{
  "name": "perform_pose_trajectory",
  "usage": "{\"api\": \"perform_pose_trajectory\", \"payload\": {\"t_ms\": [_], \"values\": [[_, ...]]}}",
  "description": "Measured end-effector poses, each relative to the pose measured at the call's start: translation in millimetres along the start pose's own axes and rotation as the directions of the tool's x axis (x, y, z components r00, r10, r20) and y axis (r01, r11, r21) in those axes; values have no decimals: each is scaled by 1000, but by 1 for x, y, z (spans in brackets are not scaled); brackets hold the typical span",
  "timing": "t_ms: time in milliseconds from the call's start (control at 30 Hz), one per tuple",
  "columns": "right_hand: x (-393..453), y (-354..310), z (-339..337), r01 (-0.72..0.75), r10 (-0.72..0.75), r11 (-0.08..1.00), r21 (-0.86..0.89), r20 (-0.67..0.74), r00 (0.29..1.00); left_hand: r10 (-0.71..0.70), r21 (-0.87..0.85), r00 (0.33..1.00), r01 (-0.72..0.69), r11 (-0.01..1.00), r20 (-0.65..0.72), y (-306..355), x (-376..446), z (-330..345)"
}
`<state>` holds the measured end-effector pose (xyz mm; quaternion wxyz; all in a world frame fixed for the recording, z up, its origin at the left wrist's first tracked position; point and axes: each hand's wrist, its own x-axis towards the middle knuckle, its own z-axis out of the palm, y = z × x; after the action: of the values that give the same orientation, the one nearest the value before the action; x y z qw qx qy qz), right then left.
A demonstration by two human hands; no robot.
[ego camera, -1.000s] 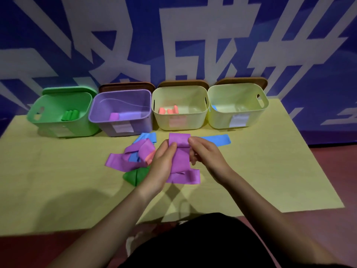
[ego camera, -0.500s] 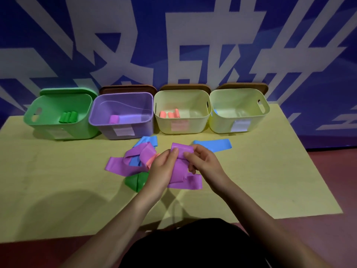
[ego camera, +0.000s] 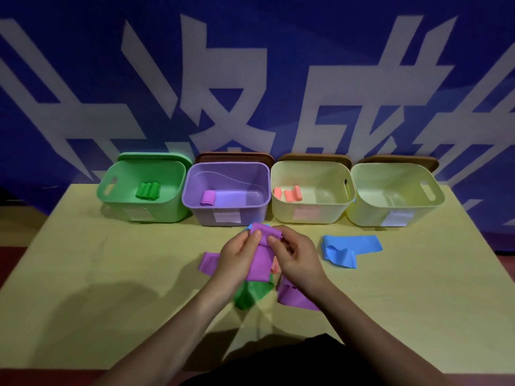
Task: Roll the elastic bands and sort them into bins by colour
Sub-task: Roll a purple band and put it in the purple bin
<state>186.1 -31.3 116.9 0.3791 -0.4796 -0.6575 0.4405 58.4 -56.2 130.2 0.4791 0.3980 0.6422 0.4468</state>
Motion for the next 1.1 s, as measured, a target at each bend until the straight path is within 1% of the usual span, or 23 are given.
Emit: {"api": "perform_pose_trajectory", "payload": {"t_ms": [100,167,200,267,333,367,433,500,533,567,600,633,667,700,767,833,1000,1100], "values": [[9,-9,21,23,-23,1000,-20,-36,999,-99,-215,993,112,970,68,2,7,-22],[11,-17,28,55,-55,998,-10,-53,997,-147,-263,981,177,948,129,3,9,-37],[10,-20,30,76,-77,997,-18,-59,995,-168,-260,972,207,943,165,3,9,-43],[6,-23,31,148,-155,982,-117,-58,986,-181,-288,956,245,926,231,0,9,-51],[-1,-21,35,223,-235,943,-246,-20,972,-126,-318,958,207,925,257,-1,9,-56],[-4,-20,38,234,-245,932,-277,-5,970,-92,-305,960,173,937,264,-1,8,-58],[-7,-20,42,240,-246,930,-278,13,969,-35,-281,962,113,953,272,-5,6,-60],[-9,-23,43,235,-229,948,-214,52,972,-12,-282,966,87,955,257,-12,3,-65],[-9,-26,43,205,-195,966,-156,77,978,3,-281,969,69,957,245,-16,3,-68],[-10,-29,44,144,-137,987,-66,100,986,18,-272,972,48,961,234,-19,3,-72],[-11,-33,45,46,-51,998,48,109,993,35,-262,973,27,965,229,-22,3,-77],[-11,-38,48,-62,42,982,181,111,993,47,-255,972,13,967,228,-24,4,-81],[-11,-40,51,-147,119,951,274,116,986,55,-250,972,4,968,229,-24,5,-85],[-11,-43,55,-202,170,928,313,126,977,60,-243,971,-1,970,232,-24,6,-88],[-10,-47,64,-213,177,937,276,148,973,68,-212,967,-15,977,247,-25,7,-93],[-7,-49,72,-174,139,951,256,151,979,62,-187,963,-13,982,263,-25,8,-97],[7,-48,87,-172,184,923,344,-1,983,32,-193,970,16,981,243,-22,18,-101],[19,-43,91,-211,250,877,432,-35,968,16,-242,968,46,969,250,-21,29,-98]]}}
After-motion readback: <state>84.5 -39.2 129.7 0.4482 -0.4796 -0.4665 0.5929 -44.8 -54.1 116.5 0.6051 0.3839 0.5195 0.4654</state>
